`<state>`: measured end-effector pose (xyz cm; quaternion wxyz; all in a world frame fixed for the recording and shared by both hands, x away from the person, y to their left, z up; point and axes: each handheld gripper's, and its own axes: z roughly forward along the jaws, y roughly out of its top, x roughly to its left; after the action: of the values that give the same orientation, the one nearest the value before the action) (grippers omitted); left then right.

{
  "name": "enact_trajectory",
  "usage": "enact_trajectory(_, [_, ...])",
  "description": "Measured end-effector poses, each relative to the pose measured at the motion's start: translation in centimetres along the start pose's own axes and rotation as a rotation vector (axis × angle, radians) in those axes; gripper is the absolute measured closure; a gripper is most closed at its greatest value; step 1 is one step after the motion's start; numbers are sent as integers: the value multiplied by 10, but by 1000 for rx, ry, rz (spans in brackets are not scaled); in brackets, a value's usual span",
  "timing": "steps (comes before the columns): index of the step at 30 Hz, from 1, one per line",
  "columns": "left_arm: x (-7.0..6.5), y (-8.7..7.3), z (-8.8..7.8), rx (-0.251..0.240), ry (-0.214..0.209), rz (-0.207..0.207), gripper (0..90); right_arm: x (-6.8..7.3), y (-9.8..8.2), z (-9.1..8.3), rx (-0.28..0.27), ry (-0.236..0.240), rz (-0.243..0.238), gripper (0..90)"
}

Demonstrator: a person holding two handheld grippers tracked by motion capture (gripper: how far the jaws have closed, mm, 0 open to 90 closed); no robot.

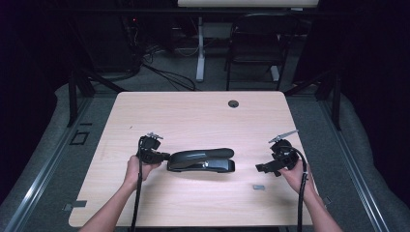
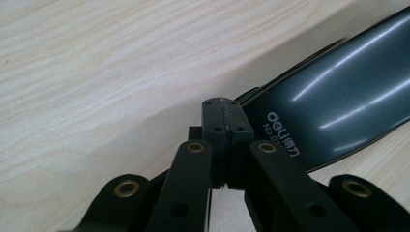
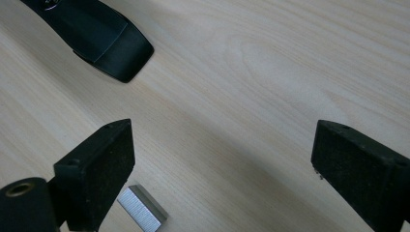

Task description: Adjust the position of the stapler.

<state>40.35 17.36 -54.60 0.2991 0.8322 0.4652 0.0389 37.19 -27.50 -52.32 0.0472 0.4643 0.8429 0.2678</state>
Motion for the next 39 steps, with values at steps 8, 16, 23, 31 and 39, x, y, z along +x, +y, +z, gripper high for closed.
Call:
enact_trajectory(8, [-2, 1, 2, -4, -19, 16, 900, 2, 0, 2, 5, 0, -6, 80])
enact_trajectory(16, [4, 1, -7, -49, -17, -21, 620, 4, 1, 0, -4, -11, -18, 84])
enact_trajectory(23, [-1, 3, -16, -66, 34, 17, 251, 7, 3, 2, 2, 1, -25, 82])
enact_trajectory(31, [-11, 3, -19, -92, 51, 63, 154, 7, 3, -1, -11, 2, -34, 71])
enact_trajectory(39, [-11, 4, -24, -130, 43, 66, 114, 9, 4, 2, 0, 4, -40, 67])
